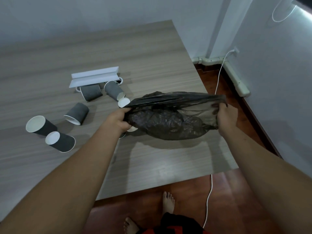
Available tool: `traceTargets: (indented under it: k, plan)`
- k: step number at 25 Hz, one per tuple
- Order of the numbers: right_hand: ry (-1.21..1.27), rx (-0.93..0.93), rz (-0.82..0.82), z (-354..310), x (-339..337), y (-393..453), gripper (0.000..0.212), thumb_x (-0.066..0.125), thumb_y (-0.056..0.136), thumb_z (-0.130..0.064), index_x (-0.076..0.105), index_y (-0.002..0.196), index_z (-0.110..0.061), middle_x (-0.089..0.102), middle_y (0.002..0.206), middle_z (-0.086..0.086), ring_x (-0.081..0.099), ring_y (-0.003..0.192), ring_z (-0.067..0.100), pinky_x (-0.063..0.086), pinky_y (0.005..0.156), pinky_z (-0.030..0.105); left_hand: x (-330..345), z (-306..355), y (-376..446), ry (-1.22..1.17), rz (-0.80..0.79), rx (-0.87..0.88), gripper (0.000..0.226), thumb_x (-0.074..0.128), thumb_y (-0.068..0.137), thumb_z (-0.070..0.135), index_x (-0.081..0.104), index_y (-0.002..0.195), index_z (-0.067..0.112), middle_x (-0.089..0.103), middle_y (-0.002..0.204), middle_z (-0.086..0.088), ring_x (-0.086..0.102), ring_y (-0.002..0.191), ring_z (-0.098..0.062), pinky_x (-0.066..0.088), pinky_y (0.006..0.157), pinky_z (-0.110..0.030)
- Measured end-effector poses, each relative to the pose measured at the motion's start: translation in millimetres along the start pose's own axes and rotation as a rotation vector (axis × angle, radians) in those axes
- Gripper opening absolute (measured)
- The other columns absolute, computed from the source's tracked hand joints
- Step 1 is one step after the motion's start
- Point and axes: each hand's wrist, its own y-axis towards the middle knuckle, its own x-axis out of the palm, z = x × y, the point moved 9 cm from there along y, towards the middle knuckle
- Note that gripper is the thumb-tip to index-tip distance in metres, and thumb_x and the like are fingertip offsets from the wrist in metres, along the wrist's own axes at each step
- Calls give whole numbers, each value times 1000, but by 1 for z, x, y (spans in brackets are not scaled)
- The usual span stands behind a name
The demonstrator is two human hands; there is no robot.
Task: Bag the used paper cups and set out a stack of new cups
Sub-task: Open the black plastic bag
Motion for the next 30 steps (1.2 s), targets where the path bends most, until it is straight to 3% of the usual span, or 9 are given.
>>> traceTargets:
  k: [3, 6, 9, 13, 15, 18, 20, 24, 30]
  plan:
    - [502, 541, -183, 51, 28, -15, 24, 52, 100, -32, 62, 86, -15, 70, 63, 1, 68, 49, 13, 58, 47, 25, 10, -1, -10, 6, -118, -51, 15, 58, 94, 16, 71, 91, 7, 73, 69, -16, 72, 60, -27, 56, 84, -43]
    - [680, 749, -224, 66, 40, -20, 24, 44, 103, -27, 60, 97, -11, 72, 67, 11, 70, 49, 21, 56, 41, 34, 16, -8, -29, 111, -279, -83, 21, 66, 76, 20, 75, 85, 4, 76, 86, -17, 74, 73, -30, 62, 65, -50]
    - [789, 713, -355, 45, 32, -16, 13, 55, 82, -1, 66, 86, -6, 73, 69, 16, 72, 55, 26, 57, 43, 35, 13, -5, -34, 58, -337, -73, 23, 63, 76, 26, 75, 90, 12, 75, 100, -14, 73, 85, -32, 59, 77, -54]
    - [853, 546, -621, 18, 19, -22, 44, 79, 45, -5, 77, 89, 0, 74, 101, 21, 74, 89, 35, 60, 75, 53, 22, 26, -33, -329, -443, 142, 36, 51, 91, 25, 78, 74, 8, 76, 83, -14, 74, 77, -29, 60, 79, -43]
    - [871, 540, -673, 26, 17, -26, 63, 87, 40, -5, 74, 102, -3, 73, 110, 20, 73, 95, 35, 60, 75, 51, 31, 42, -36, -426, -506, 236, 19, 70, 74, 13, 78, 83, -1, 76, 90, -21, 75, 82, -35, 50, 93, -51]
    - [1020, 617, -568, 42, 18, -15, 95, 91, 33, 4, 62, 123, -3, 65, 128, 19, 67, 110, 35, 57, 85, 53, 42, 51, -40, -376, -579, 238, 56, 93, 34, -3, 75, 87, -5, 74, 93, -24, 73, 85, -37, 54, 90, -53]
    - [1057, 648, -476, 38, 23, -9, 81, 86, 45, 7, 61, 122, -1, 63, 132, 15, 66, 112, 27, 57, 88, 43, 41, 51, -55, -262, -609, 200, 45, 91, 49, 5, 75, 89, -4, 73, 100, -25, 73, 92, -39, 59, 76, -55]
    - [943, 605, -477, 4, 41, -22, 28, 59, 79, -3, 67, 105, -4, 75, 95, 13, 75, 82, 27, 62, 70, 40, 5, 65, -68, -123, -572, 220, 49, 68, 83, 37, 66, 119, 4, 66, 126, -18, 62, 120, -36, 51, 98, -53]
    - [683, 558, -776, -45, 134, -112, 50, 33, 103, -34, 74, 104, -6, 75, 103, 16, 73, 94, 32, 59, 75, 54, -97, 118, -98, -43, -490, 394, 33, 59, 88, 23, 69, 115, 6, 71, 119, -14, 65, 114, -31, 54, 95, -49]
